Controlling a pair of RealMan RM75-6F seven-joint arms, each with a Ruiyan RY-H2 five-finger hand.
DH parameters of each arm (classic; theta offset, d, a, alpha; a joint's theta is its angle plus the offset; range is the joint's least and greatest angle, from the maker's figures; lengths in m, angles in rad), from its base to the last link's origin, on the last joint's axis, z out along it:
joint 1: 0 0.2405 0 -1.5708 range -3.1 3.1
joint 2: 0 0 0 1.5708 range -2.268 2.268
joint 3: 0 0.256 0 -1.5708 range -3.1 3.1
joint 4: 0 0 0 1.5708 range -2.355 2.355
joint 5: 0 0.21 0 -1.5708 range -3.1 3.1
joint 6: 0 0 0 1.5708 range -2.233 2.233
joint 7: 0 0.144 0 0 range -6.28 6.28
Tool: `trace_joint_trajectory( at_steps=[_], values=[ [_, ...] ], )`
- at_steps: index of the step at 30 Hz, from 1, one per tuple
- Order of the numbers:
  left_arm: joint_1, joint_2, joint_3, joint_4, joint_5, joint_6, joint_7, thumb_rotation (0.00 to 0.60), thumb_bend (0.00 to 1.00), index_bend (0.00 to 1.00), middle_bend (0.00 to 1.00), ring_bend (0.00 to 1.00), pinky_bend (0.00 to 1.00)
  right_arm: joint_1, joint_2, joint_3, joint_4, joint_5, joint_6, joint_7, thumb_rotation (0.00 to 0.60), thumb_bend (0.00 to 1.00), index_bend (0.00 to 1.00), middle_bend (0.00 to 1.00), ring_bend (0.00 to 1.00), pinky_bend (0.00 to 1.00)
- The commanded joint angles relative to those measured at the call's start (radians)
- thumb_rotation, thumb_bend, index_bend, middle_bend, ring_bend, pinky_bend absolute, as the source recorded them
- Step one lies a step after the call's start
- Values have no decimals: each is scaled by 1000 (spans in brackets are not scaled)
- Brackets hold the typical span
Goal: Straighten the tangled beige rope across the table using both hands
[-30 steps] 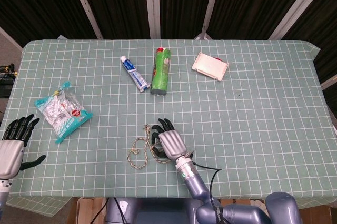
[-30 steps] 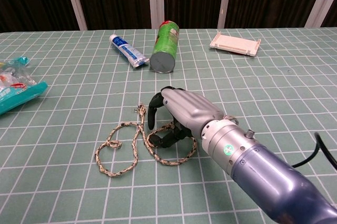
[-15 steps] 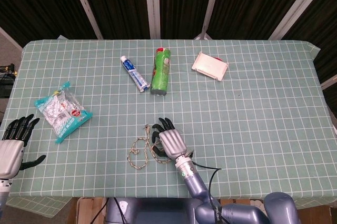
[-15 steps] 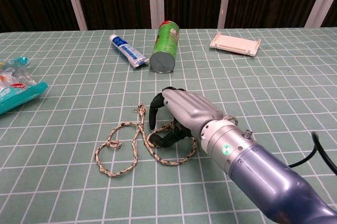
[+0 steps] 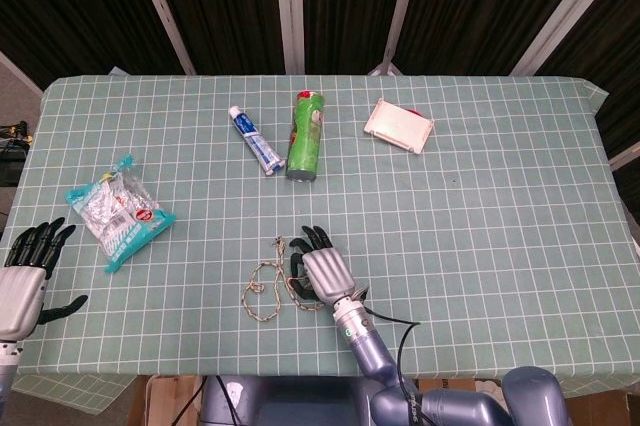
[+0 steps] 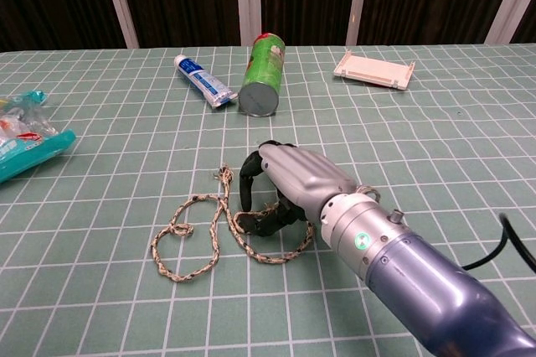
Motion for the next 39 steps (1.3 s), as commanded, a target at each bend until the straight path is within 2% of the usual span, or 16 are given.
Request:
trace_joint_trajectory(
  at_steps=[1, 7, 11, 17, 20, 23, 29, 39],
  values=[
    [-1, 0, 1, -3, 0, -3, 3, 600, 49, 60, 0, 0, 0, -5, 15, 2, -20, -3, 9, -5, 600, 443, 638, 273, 0, 0],
    [-17, 1, -3, -31, 9, -18, 34, 600, 66, 66, 0, 0, 0, -13, 65, 16, -85, -13, 28, -15, 600, 441, 639, 273, 0, 0],
    [-53, 5, -22, -80, 21, -45, 84, 600, 109, 114, 0, 0, 0, -19, 111, 26, -140, -14, 39, -28, 600, 444, 639, 273, 0, 0],
    [-165, -17, -78, -194, -31, -190, 209, 600, 189, 218, 0, 0, 0, -38, 187, 32, -223, 3, 53, -44, 600, 444, 643, 273, 0, 0],
    [-229, -50, -113, -213, -65, -258, 291, 600, 246, 276, 3, 0, 0, -47, 217, 32, -252, 6, 60, -45, 600, 444, 643, 274, 0, 0],
    [-301, -114, -150, -197, -112, -325, 380, 600, 277, 329, 30, 0, 0, -57, 248, 34, -281, 13, 68, -41, 600, 444, 643, 273, 0, 0],
    [-409, -233, -189, -131, -197, -411, 515, 600, 308, 418, 76, 0, 0, -70, 304, 39, -315, 22, 76, -29, 600, 445, 643, 274, 0, 0],
    [-543, -415, -197, 19, -292, -501, 625, 600, 334, 468, 100, 0, 0, -86, 377, 47, -339, 44, 84, 0, 600, 446, 643, 274, 0, 0]
  ],
)
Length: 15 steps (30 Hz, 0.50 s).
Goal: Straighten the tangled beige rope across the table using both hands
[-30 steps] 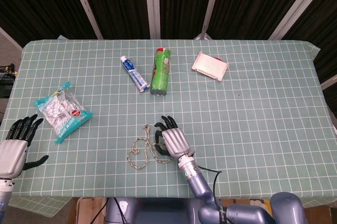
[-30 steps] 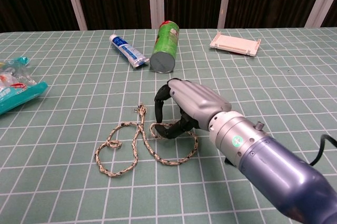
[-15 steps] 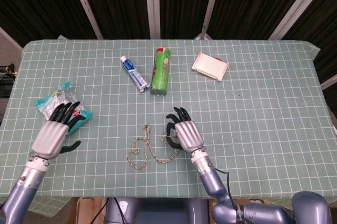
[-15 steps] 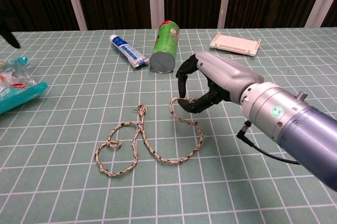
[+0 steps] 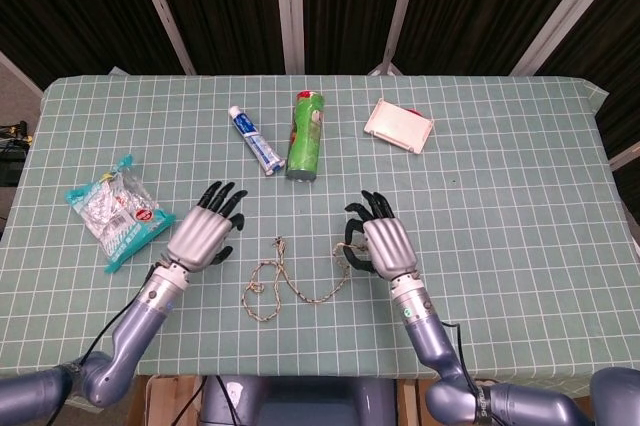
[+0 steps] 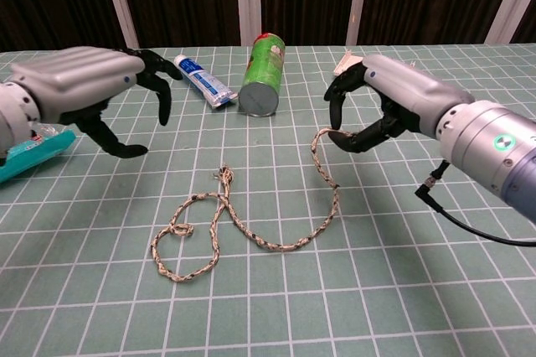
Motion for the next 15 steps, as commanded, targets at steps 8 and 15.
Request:
trace_joint_trajectory(
  at_steps=[8, 15],
  values=[
    [-100, -139, 1, 138, -59, -55, 58, 600, 337, 484, 103, 0, 0, -4, 34, 2, -5, 9, 6, 21, 600, 446, 643, 274, 0, 0],
    [-154, -193, 9, 190, -81, -91, 67, 600, 338, 493, 103, 0, 0, -5, 43, 2, 5, 19, 12, 34, 600, 446, 643, 274, 0, 0]
  ],
)
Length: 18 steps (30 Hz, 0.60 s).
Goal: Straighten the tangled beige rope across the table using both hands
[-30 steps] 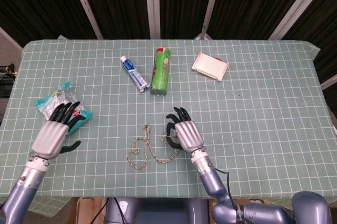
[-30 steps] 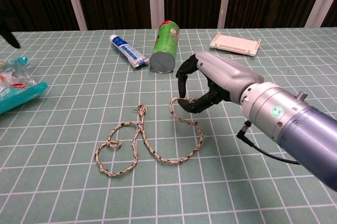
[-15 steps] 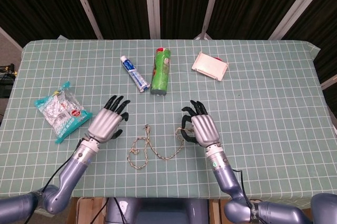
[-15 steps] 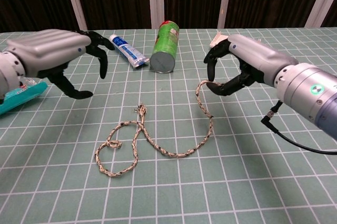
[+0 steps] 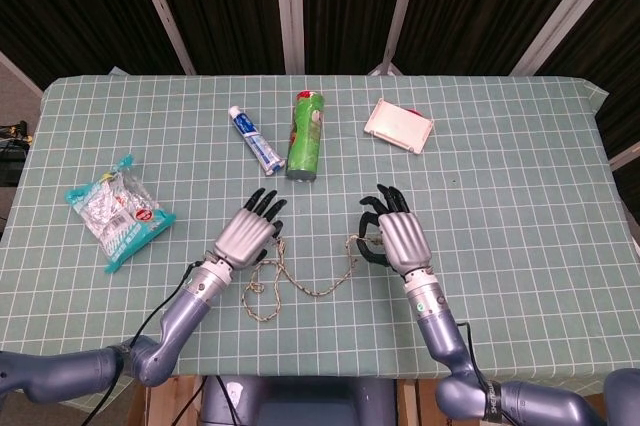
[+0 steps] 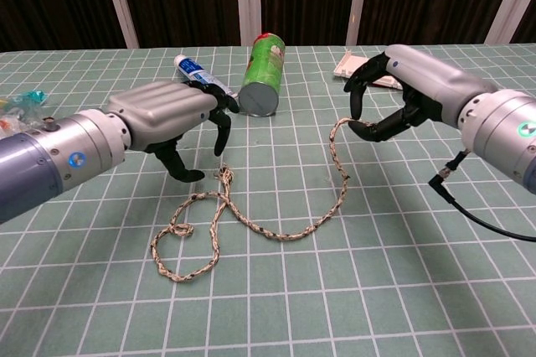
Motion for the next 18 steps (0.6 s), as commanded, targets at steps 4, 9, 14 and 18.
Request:
trace_joint_trajectory(
  at_steps=[4, 9, 14, 18],
  values=[
    [-36, -45, 11, 46, -9, -16, -4, 600, 349, 503, 106, 0, 0, -2, 4, -1, 11, 9, 4, 12, 600, 446, 643, 274, 0, 0],
    [-54, -73, 15, 75, -18, -19, -10, 600, 375, 518, 107, 0, 0, -2, 6, 0, 17, 15, 6, 24, 600, 445, 643, 274, 0, 0],
    [-64, -83, 21, 92, -24, -14, -11, 600, 393, 526, 108, 0, 0, -1, 10, 2, 22, 18, 6, 35, 600, 446, 643, 274, 0, 0],
    [-72, -88, 24, 104, -37, -14, -11, 600, 408, 533, 110, 0, 0, -1, 12, 0, 26, 22, 7, 41, 600, 446, 643, 274, 0, 0]
  ],
)
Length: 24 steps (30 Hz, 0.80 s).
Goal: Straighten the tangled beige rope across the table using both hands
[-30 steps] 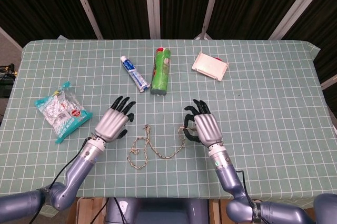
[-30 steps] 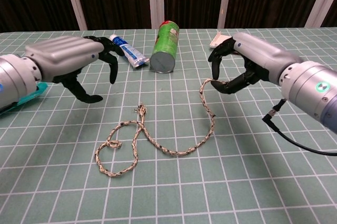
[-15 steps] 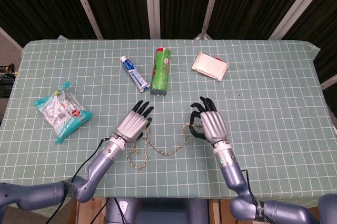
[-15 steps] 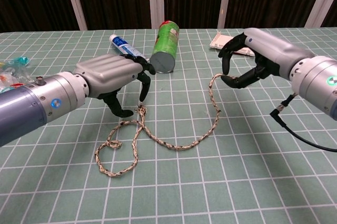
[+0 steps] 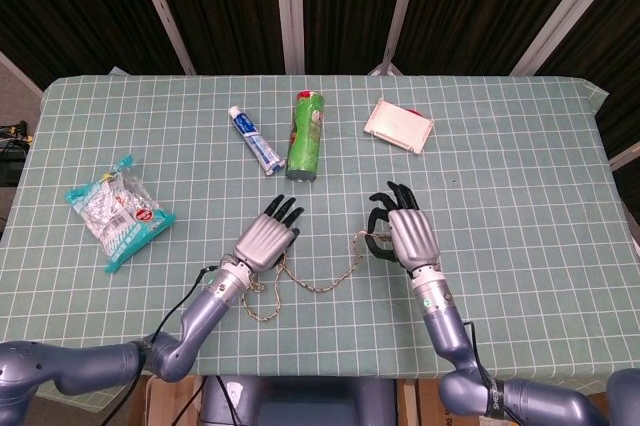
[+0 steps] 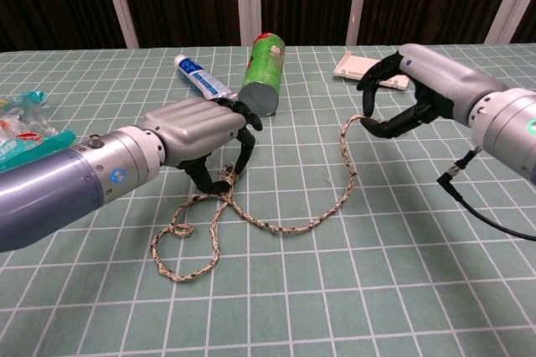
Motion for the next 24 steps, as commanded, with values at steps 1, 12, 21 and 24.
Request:
trace_joint_trajectory(
  at_steps=[1, 12, 21, 24],
  values=[
    [-4, -3, 3, 5, -5, 0, 1, 600, 411, 533, 111, 0, 0, 0, 1, -2, 2, 2, 0, 2, 600, 446, 643, 274, 0, 0],
    [-13, -1, 11, 12, -21, 8, -7, 600, 419, 544, 116, 0, 0, 1, 4, -1, 7, 13, 3, 7, 600, 449, 643, 274, 0, 0],
    [-19, -13, 28, 30, -35, 10, -2, 600, 472, 565, 126, 0, 0, 1, 6, -6, 11, 17, 6, 9, 600, 449, 643, 274, 0, 0],
    [-21, -17, 29, 37, -40, 12, -1, 600, 473, 564, 124, 0, 0, 2, 8, -6, 11, 17, 5, 10, 600, 448, 643, 274, 0, 0]
  ],
)
